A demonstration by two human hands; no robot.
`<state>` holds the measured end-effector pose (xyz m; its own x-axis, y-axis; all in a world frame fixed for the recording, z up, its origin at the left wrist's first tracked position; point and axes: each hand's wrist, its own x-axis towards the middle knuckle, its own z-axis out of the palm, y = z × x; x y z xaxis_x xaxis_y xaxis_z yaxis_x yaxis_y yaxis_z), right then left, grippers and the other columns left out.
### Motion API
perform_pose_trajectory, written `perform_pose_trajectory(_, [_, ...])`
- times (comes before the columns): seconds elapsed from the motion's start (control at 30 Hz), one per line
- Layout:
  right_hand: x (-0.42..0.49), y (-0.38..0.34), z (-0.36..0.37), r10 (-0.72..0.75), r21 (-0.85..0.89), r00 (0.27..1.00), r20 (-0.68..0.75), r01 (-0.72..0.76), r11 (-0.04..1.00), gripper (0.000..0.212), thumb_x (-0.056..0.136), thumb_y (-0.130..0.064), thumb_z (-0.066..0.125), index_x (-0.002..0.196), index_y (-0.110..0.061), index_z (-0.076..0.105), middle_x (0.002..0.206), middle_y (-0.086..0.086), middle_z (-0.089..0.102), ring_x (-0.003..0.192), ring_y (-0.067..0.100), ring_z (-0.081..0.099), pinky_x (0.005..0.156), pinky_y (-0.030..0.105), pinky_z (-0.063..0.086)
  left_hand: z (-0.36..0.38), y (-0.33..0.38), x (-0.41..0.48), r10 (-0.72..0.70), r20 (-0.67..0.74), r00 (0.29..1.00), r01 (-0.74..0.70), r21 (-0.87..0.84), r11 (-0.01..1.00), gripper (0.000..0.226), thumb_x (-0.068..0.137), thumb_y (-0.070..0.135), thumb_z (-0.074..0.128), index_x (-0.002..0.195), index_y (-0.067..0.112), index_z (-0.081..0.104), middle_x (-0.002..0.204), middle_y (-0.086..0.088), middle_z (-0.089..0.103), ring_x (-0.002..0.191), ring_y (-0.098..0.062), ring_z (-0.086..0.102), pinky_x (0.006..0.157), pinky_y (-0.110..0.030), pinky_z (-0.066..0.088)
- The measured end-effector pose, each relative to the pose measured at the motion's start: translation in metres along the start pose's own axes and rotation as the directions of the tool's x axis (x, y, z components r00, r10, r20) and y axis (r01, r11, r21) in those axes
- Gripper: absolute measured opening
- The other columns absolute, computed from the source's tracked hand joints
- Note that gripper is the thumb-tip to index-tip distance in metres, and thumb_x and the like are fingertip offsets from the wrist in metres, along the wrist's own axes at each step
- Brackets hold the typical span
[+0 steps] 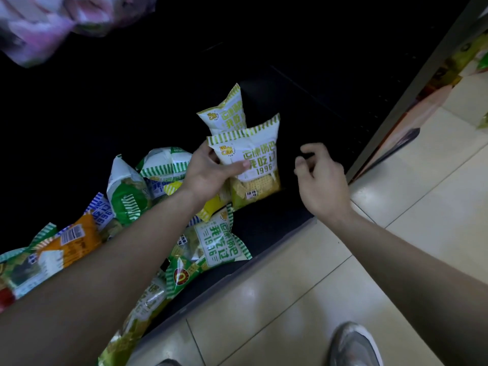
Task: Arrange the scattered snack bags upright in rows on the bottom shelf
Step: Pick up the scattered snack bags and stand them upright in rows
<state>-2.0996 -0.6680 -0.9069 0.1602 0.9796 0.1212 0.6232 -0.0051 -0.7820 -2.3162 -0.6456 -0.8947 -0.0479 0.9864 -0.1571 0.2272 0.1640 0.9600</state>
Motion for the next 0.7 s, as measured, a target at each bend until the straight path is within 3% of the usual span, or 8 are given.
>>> perform_pose_trajectory(0.13, [-0.010,0.009,0.006,0.014,-0.131,1.000,-0.002,-0.015,0.991,0.029,0.091,-0.021,0.052,0.120,-0.023,0.053,0.092,-0.008,0.068,0.089,0.025,0.065,0.075,0.038,0.051,0.009,0.001,0.046,0.000,-0.128,0.992,-0.003,-0.028,1.000,0.058,0.071,0.017,0.088,0.120,0.012,0.056,0.110,0.003,0.072,0.101,-0.014,0.069,0.084,-0.036,0.059])
perform_pose_trajectory(0.3, [-0.014,0.019,0.029,0.029,-0.287,0.977,0.211,0.034,0.957,0.036,0.090,-0.028,0.052,0.125,-0.026,0.047,0.116,-0.002,0.060,0.103,0.028,0.062,0.082,0.041,0.052,0.016,-0.010,0.081,-0.075,-0.173,0.982,0.064,-0.073,0.995,0.053,0.072,0.015,0.087,0.114,0.009,0.057,0.105,0.000,0.074,0.091,-0.015,0.072,0.064,-0.028,0.055])
perform_pose_trajectory(0.47, [-0.019,0.034,0.041,0.054,-0.369,0.947,0.317,0.071,0.927,0.039,0.093,-0.033,0.050,0.131,-0.026,0.044,0.122,-0.001,0.053,0.105,0.027,0.061,0.082,0.043,0.054,0.012,-0.021,0.096,-0.049,-0.206,0.977,0.023,-0.124,0.992,0.052,0.072,0.012,0.087,0.115,0.009,0.057,0.111,-0.002,0.072,0.099,-0.018,0.071,0.085,-0.045,0.059])
perform_pose_trajectory(0.6, [-0.023,0.041,0.043,0.091,-0.387,0.935,0.342,0.052,0.921,0.040,0.094,-0.034,0.050,0.133,-0.026,0.044,0.125,-0.001,0.052,0.107,0.024,0.060,0.082,0.043,0.054,0.018,-0.023,0.097,-0.060,-0.272,0.960,0.028,-0.118,0.993,0.051,0.072,0.015,0.088,0.110,0.016,0.055,0.108,0.000,0.070,0.100,-0.020,0.069,0.087,-0.048,0.058])
perform_pose_trajectory(0.7, [-0.024,0.040,0.044,0.105,-0.402,0.927,0.359,0.052,0.914,0.040,0.094,-0.034,0.050,0.133,-0.026,0.044,0.127,0.000,0.051,0.110,0.025,0.060,0.084,0.044,0.054,0.022,-0.045,0.098,-0.093,-0.234,0.968,0.070,-0.104,0.992,0.064,0.059,0.029,0.093,0.110,0.027,0.054,0.112,0.001,0.071,0.104,-0.023,0.068,0.088,-0.054,0.056])
